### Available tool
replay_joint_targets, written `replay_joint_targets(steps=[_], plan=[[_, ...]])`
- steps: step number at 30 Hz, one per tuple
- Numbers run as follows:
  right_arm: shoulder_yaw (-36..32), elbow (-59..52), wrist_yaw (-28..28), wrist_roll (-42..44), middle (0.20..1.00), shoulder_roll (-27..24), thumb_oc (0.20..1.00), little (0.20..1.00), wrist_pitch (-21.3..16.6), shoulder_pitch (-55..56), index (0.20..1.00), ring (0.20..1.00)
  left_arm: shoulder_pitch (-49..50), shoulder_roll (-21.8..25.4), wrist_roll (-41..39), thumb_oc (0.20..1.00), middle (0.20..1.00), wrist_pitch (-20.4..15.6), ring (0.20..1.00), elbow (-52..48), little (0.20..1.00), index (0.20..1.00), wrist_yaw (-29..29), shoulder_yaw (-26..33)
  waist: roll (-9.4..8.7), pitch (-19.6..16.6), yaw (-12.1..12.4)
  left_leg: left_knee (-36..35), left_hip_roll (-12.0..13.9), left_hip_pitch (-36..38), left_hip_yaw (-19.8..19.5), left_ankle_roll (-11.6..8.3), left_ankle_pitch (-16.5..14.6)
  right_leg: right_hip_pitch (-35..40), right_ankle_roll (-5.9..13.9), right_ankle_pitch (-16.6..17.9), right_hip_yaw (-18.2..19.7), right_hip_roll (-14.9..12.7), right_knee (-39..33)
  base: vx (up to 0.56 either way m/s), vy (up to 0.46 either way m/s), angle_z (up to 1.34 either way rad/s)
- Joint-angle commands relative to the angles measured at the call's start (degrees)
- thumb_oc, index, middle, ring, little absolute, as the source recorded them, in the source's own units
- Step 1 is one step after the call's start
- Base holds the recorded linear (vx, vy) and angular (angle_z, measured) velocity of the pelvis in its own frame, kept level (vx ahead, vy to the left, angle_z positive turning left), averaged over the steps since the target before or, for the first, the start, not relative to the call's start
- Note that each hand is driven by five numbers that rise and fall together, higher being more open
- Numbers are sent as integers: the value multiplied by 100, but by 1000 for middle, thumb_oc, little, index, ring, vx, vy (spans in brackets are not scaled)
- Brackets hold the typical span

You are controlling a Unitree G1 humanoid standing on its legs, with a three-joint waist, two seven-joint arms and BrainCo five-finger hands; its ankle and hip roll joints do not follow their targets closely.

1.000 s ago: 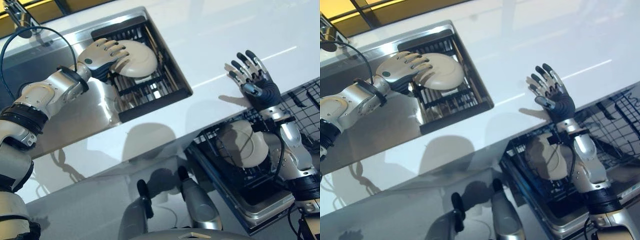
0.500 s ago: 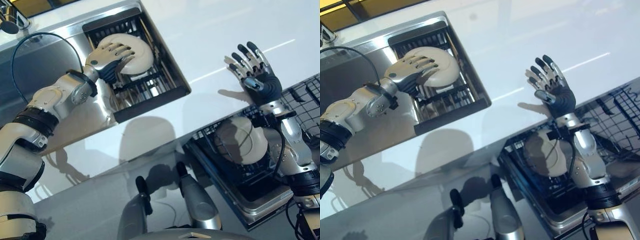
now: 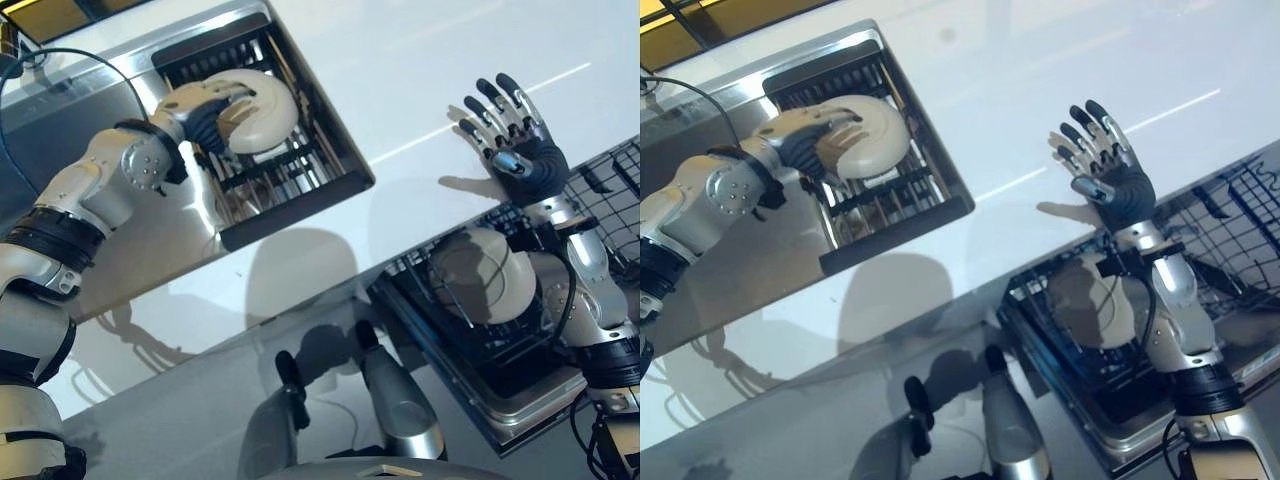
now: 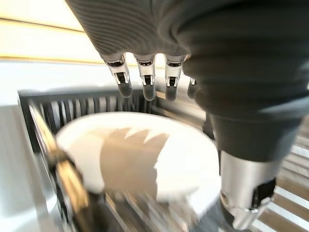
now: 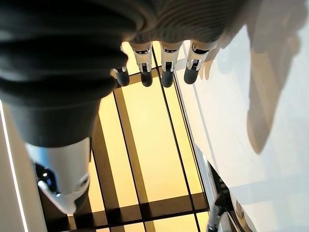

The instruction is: Pick up plates and place into dishwasher.

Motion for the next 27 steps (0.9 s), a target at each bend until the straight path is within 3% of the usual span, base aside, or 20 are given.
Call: replay_joint_targets(steps=[1, 7, 16, 27], plan=[[-361, -175, 167, 87, 1000, 53, 1000, 1000, -9, 157, 1000, 1000, 21, 258, 107, 1000, 1000, -71, 1000, -58, 1000, 1000, 300, 393, 6, -383, -56, 197, -78, -353, -137, 155, -119, -15, 194, 25, -377, -245, -260, 63, -1, 0], [-355, -178, 173, 155, 1000, -37, 1000, 1000, 30, 200, 1000, 1000, 257, 17, 145, 1000, 1000, -96, 1000, 317, 1000, 1000, 783, 450, -49, -459, -109, 261, -53, -360, -91, 144, -161, -72, 218, 25, -291, -236, -217, 26, -4, 0], [-183, -289, 5, 17, 1000, 82, 1000, 1000, 35, -83, 1000, 1000, 152, -528, 328, 1000, 1000, 30, 1000, 827, 1000, 1000, 1261, 448, -160, -256, -236, 288, 18, -550, -2, 125, -102, -368, 227, 87, -182, -178, -86, -20, -5, -4], [-258, -343, 15, -33, 1000, 110, 1000, 1000, 50, -211, 1000, 1000, -196, -782, 821, 1000, 1000, 330, 1000, 1083, 1000, 1000, 1319, 157, -238, -43, -368, 398, 99, -828, 52, 92, -32, -656, 192, 173, -158, -138, 17, -15, -7, -3]])
